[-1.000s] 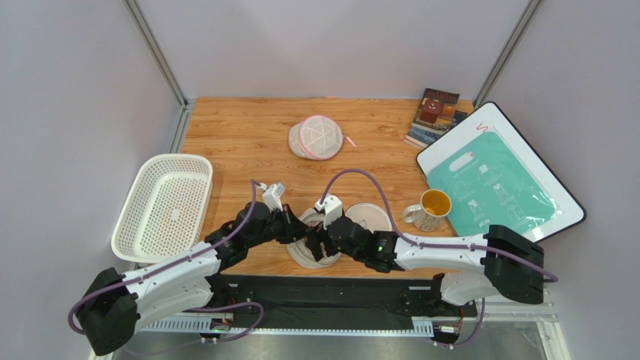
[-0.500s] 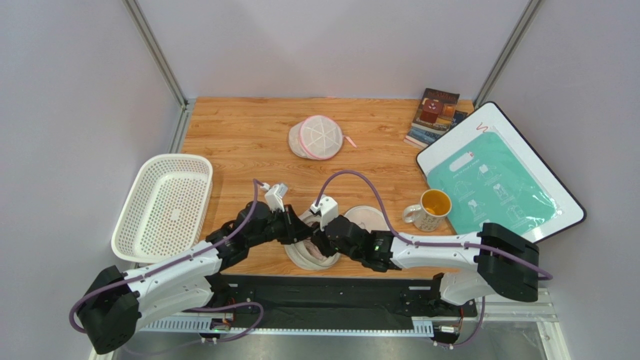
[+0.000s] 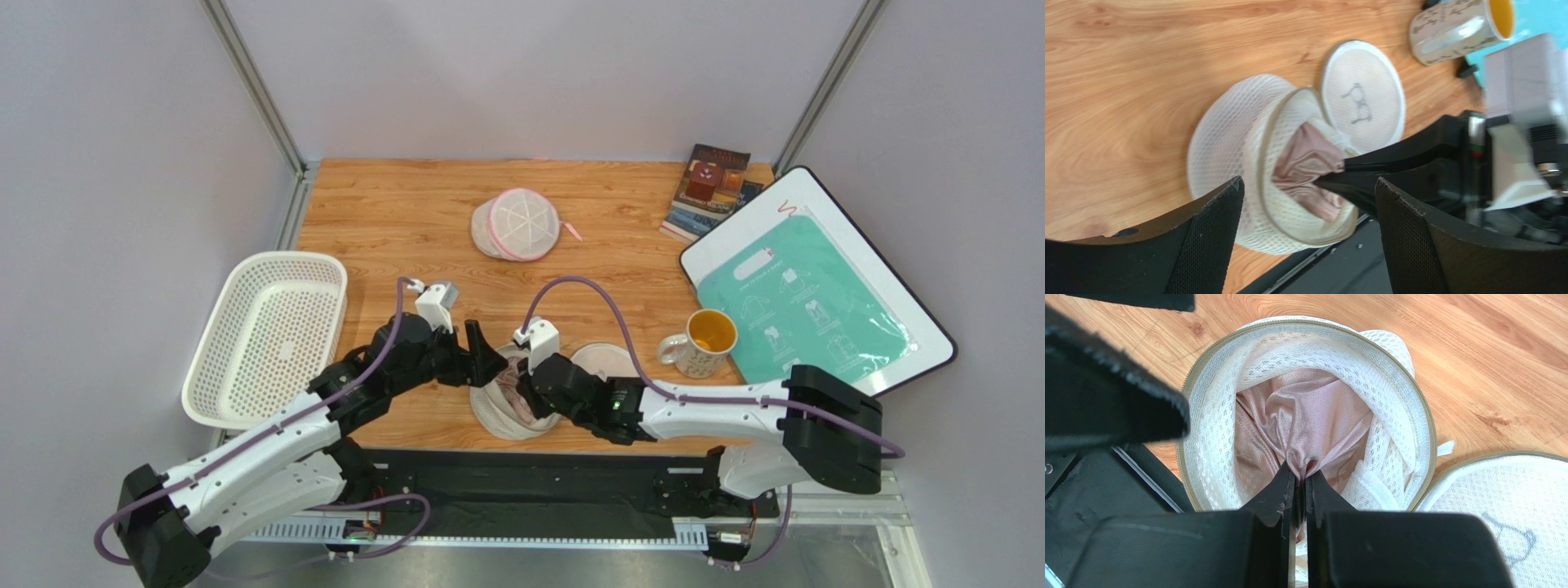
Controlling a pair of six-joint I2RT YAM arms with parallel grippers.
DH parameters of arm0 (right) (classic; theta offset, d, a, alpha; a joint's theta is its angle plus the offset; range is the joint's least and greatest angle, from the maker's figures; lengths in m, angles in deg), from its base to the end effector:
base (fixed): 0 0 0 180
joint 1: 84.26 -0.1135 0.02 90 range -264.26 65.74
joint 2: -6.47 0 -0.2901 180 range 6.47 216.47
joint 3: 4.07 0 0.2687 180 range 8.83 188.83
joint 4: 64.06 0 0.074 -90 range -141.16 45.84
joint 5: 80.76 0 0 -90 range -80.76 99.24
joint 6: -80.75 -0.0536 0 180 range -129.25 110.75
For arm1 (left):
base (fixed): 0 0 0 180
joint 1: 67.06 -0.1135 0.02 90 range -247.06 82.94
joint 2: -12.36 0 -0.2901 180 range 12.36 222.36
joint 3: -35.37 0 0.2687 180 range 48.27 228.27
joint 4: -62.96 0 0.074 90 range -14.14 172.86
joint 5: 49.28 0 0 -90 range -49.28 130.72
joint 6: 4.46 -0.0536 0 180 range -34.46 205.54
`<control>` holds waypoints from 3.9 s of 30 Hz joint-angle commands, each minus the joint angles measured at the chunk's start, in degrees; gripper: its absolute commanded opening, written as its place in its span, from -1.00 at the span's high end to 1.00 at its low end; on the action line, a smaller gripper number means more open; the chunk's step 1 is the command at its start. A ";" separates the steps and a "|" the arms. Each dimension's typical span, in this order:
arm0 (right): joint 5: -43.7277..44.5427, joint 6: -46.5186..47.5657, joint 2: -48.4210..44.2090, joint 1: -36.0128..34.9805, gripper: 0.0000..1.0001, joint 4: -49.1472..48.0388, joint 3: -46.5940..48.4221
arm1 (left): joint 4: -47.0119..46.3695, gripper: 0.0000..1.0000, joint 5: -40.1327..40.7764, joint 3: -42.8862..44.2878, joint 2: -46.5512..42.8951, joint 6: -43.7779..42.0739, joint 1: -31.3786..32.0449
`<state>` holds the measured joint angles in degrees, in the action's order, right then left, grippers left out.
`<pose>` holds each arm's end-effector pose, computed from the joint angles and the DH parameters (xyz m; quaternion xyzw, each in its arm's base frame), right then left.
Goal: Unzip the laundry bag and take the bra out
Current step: Pick up the bra from the laundry bag.
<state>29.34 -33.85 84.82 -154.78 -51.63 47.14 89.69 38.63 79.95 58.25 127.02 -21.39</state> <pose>0.1162 0.2733 0.1958 -0.2791 0.8493 0.2030 0.3996 0.1379 -0.1439 0.2557 0.0407 0.8563 -0.3661 0.3621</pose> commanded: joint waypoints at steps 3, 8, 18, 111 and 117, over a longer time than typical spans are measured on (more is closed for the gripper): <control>2.05 -0.98 -2.23 0.21 1.00 -0.50 1.07 | 5.51 -0.56 3.76 -0.57 3.41 -2.98 0.21; 1.35 -0.80 -2.58 0.21 1.00 -0.58 0.98 | 1.74 -0.41 5.34 -2.32 5.44 -2.28 0.21; 1.43 -1.15 -3.11 0.21 1.00 0.20 0.72 | -4.42 0.39 3.93 -5.05 9.40 -0.69 0.12; -13.67 1.84 -12.43 11.72 1.00 14.97 39.04 | 10.44 -0.99 12.72 27.65 -7.30 -28.37 4.87; -16.23 0.34 -13.04 11.72 1.00 14.71 38.16 | 8.33 -0.99 10.01 28.88 -1.78 -29.43 4.95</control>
<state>16.12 -32.34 73.41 -143.24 -36.72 83.48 99.24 50.52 107.34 52.48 100.46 -16.78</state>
